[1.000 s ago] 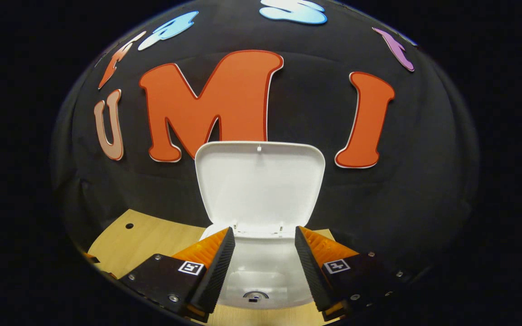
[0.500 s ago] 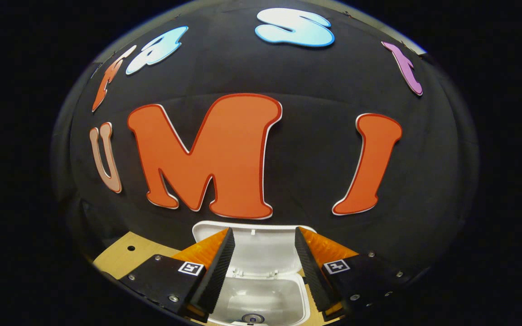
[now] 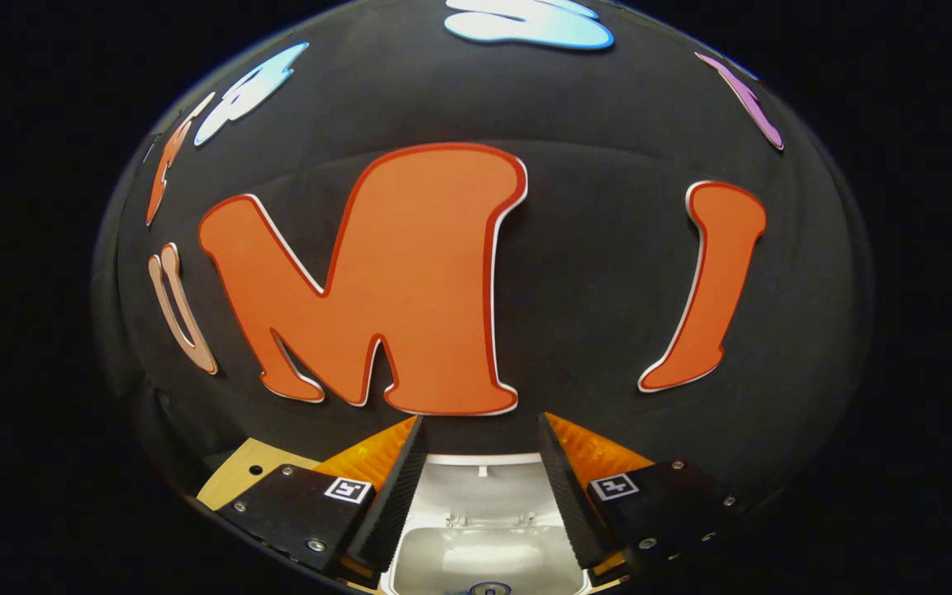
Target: Press the lid of the desktop garbage bin to open it, pick up the crumpled paper on the desktop and throw it into the bin, then pick up the pop can on the desktop and drop it into the bin, and finally close the garbage bin lid.
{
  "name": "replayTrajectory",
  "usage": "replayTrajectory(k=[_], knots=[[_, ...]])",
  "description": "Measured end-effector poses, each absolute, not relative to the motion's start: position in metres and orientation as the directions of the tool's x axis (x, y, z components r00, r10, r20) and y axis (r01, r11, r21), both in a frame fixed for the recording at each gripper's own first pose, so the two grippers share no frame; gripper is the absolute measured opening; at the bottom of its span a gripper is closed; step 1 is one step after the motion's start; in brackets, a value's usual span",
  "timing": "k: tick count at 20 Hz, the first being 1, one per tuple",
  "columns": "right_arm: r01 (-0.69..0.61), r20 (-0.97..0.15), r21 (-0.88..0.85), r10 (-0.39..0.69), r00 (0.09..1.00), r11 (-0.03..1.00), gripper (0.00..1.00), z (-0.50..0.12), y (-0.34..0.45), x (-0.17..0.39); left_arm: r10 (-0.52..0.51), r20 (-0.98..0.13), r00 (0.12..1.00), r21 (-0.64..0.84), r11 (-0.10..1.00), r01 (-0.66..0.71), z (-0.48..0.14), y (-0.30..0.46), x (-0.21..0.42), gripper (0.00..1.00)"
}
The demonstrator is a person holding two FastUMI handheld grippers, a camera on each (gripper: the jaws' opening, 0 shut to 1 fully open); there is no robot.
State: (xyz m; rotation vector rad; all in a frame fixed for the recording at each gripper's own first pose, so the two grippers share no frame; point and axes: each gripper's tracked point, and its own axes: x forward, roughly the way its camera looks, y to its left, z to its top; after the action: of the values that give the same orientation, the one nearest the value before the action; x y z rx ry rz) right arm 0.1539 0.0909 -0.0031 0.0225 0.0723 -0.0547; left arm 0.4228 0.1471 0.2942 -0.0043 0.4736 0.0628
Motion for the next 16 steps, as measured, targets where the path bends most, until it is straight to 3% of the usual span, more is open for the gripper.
replayTrajectory(k=[7, 8, 10, 16], knots=[[0.040, -0.082, 0.024, -0.038, 0.996, 0.999, 0.81, -0.028, 0.095, 0.097, 0.022, -0.459, 0.888, 0.006, 1.000, -0.022, 0.292, 0.137, 0.433, 1.00], [0.041, -0.088, 0.027, -0.038, 0.995, 0.999, 0.81, -0.034, 0.095, 0.091, 0.008, -0.464, 0.886, 0.004, 1.000, -0.007, 0.291, 0.133, 0.435, 0.96], [0.049, -0.092, 0.023, -0.047, 0.995, 0.999, 0.81, -0.047, 0.095, 0.078, -0.019, -0.463, 0.886, -0.004, 1.000, 0.020, 0.291, 0.124, 0.439, 1.00], [0.073, -0.185, 0.030, -0.066, 0.981, 0.997, 0.81, -0.120, 0.101, 0.052, -0.055, -0.471, 0.881, -0.020, 0.998, 0.052, 0.288, 0.115, 0.440, 1.00]])
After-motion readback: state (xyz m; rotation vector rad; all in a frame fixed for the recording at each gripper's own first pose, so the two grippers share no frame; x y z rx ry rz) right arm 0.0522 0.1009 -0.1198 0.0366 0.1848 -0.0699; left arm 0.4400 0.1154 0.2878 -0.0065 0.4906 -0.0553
